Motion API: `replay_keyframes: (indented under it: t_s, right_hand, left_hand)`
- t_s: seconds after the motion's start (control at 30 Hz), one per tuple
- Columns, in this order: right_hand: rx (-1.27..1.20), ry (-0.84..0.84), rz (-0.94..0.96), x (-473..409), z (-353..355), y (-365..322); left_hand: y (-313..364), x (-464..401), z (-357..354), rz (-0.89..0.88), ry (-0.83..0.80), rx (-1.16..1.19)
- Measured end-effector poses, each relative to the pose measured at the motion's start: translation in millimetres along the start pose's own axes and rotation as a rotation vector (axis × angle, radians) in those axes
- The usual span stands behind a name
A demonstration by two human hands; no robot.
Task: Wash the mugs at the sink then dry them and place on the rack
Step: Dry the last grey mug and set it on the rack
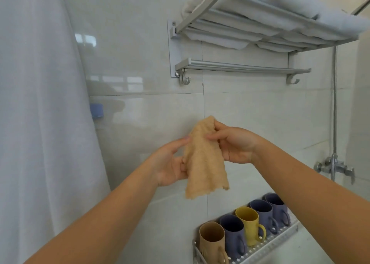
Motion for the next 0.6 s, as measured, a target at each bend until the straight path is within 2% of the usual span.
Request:
replay_keyframes:
  t_s: [0.07, 0.2, 0.37, 0.47, 0.53, 0.6]
  right_hand:
    - [0.086, 0.036, -0.038, 4.1, 6.6, -2.7]
    - [0.168, 0.229, -0.015, 9.8, 22.8, -20.5]
    - [0.468, 0.494, 0.127, 15.3, 35.0, -65.8]
    - [0.609, 0.447, 0.143, 20.0, 31.7, -93.9]
    - [0.822, 0.408, 0.102, 22.0, 28.6, -106.1]
    - [1.001, 0.443, 0.114, 24.3, 25.9, -118.5]
  left_hand:
    - [7.8, -0.6, -6.6, -0.026, 0.050, -0.061]
    - [40.6, -2.9, -11.1, -0.167, 0.151, -0.201]
    - [88.2, -3.5, -29.4, -0.482, 0.376, -0.792]
    - [110.4, 0.6, -46.2, -0.579, 0.424, -1.005]
    - [123.6, 2.8, -56.8, -0.640, 0.460, -1.171]
    - [135.8, 7.5, -69.0, -0.705, 0.498, -1.291]
Point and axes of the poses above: each hand's wrist, its own x-axis away from the middle knuckle, its own z-axis out of the back of the hand, y = z × x, the point moved 4 cm from there along -x, towards the middle knuckle, and after that the axes turned 6 degrees about -x, right-handed, at the moved point
